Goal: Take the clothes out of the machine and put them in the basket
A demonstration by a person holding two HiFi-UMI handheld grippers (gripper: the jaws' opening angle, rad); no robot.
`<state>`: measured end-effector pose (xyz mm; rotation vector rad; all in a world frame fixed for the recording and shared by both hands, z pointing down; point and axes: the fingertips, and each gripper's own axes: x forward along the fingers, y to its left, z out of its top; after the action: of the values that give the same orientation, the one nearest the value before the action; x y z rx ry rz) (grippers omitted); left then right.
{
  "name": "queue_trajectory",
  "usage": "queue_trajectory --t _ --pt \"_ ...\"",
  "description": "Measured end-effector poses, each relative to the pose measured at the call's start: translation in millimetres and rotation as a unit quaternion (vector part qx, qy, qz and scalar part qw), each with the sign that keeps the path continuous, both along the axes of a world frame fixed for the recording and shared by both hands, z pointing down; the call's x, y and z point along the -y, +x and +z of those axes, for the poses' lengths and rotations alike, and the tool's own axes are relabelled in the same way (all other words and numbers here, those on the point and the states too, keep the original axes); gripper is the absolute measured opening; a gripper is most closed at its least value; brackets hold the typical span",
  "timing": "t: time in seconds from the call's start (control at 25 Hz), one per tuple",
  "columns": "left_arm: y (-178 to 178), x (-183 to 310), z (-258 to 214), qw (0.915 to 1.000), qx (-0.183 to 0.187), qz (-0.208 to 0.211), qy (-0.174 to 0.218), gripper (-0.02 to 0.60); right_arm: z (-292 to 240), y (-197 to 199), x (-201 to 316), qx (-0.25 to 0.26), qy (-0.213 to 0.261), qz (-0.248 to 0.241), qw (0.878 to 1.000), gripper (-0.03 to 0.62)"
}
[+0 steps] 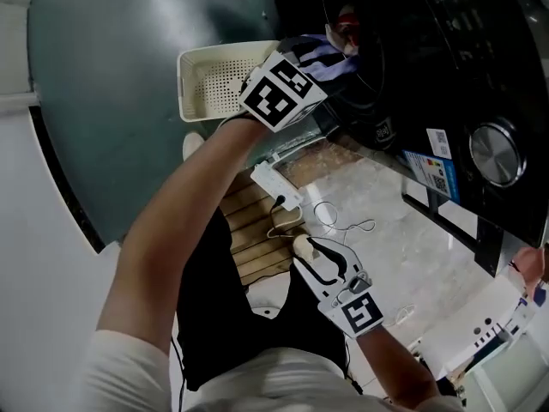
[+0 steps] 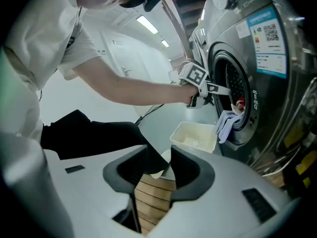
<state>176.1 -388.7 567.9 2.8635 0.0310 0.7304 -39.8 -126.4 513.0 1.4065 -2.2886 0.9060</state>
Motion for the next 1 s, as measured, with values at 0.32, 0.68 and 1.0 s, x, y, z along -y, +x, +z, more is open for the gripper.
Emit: queue_trajectory --t 0.32,0.68,1.0 --pt "71.1 39.8 54.1 0.9995 0.022 0.017 0.018 0.384 30.6 2.2 11.4 0.003 -0.021 0.016 1.0 0.127" --pt "117.4 58.9 98.1 0.9987 0.04 0.022 0.023 0.4 51.2 0.6 7.7 0.017 -0.053 0.031 0.998 0.127" --pt "140.4 83.0 127.0 0.9984 0.054 -0.014 0.01 0.414 57.4 0.8 5.8 0.031 -0.065 0.032 0.997 0.127"
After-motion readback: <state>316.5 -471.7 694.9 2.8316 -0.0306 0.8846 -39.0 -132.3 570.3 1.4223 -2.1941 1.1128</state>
